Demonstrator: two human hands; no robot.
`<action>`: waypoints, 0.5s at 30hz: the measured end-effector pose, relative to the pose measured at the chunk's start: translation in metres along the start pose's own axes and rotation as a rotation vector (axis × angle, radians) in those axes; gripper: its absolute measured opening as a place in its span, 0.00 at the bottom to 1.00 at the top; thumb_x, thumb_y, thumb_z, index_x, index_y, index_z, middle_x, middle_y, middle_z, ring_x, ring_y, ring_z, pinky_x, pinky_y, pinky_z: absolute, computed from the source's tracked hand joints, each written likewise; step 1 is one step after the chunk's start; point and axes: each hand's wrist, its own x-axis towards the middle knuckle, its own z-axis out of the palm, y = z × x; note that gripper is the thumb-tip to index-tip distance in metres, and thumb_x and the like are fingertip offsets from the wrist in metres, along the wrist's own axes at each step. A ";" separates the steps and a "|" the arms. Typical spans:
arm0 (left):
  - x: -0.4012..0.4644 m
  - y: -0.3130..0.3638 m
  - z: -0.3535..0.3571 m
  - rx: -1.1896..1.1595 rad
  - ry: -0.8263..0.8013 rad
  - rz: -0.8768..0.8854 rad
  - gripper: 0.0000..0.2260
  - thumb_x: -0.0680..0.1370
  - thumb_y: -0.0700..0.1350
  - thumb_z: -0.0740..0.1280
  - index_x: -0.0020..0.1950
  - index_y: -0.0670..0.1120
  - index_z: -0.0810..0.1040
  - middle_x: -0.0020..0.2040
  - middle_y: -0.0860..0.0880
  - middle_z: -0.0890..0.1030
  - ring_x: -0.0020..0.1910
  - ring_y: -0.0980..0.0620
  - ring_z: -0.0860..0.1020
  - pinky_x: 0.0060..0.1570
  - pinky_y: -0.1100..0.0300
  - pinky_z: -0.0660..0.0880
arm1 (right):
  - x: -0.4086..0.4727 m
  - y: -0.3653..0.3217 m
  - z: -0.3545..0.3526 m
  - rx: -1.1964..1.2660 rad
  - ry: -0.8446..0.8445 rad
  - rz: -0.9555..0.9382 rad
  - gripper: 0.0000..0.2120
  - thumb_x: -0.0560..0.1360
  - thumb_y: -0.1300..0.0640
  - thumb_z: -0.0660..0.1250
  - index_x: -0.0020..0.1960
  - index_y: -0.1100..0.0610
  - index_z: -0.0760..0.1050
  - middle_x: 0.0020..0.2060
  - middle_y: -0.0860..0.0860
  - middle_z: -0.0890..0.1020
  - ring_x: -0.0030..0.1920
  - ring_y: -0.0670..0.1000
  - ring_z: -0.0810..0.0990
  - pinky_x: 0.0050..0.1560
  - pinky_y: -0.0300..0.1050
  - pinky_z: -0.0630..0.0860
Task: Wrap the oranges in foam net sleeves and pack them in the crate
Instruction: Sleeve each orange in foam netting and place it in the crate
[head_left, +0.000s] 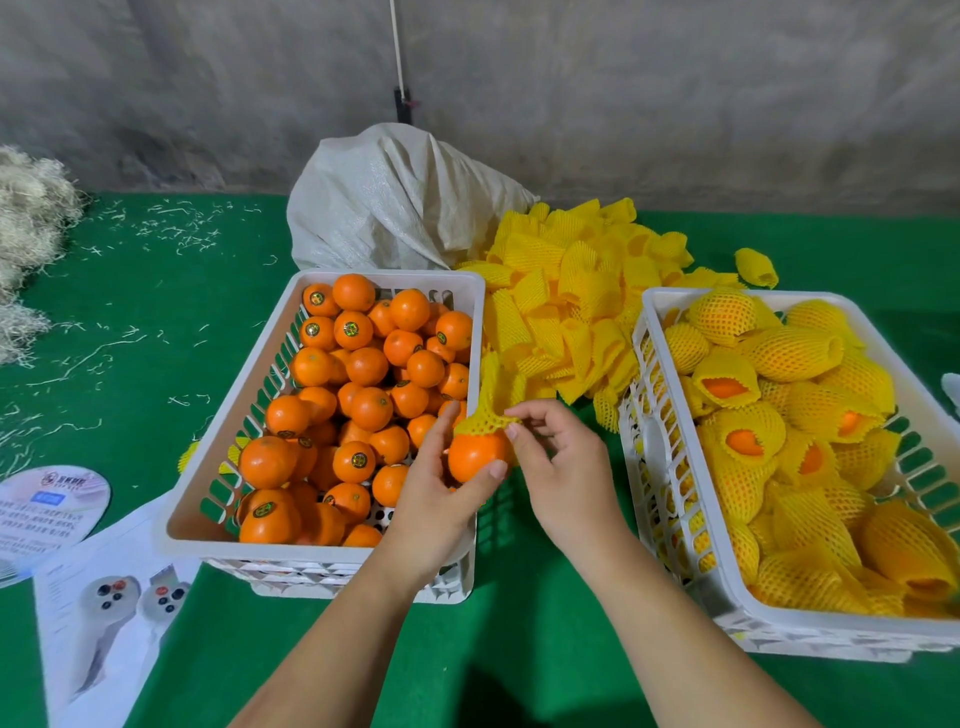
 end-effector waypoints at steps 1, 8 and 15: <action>0.000 0.001 0.003 -0.003 0.062 0.018 0.37 0.73 0.56 0.78 0.79 0.51 0.69 0.74 0.49 0.75 0.68 0.53 0.80 0.64 0.56 0.79 | 0.000 -0.002 0.000 -0.016 -0.012 -0.019 0.08 0.82 0.56 0.69 0.53 0.43 0.78 0.49 0.38 0.83 0.51 0.42 0.83 0.48 0.37 0.80; 0.005 0.001 0.005 -0.034 0.376 -0.007 0.21 0.70 0.57 0.70 0.61 0.51 0.80 0.53 0.47 0.85 0.52 0.46 0.84 0.52 0.43 0.83 | -0.008 -0.007 0.011 -0.174 -0.194 -0.201 0.06 0.82 0.56 0.66 0.57 0.52 0.79 0.49 0.41 0.78 0.50 0.41 0.77 0.49 0.35 0.74; 0.009 -0.009 -0.009 -0.357 0.035 -0.059 0.21 0.80 0.44 0.66 0.73 0.50 0.70 0.64 0.39 0.80 0.63 0.42 0.80 0.60 0.45 0.78 | -0.011 0.008 0.020 -0.170 -0.085 -0.295 0.17 0.78 0.63 0.71 0.66 0.55 0.78 0.55 0.44 0.71 0.52 0.39 0.75 0.51 0.30 0.73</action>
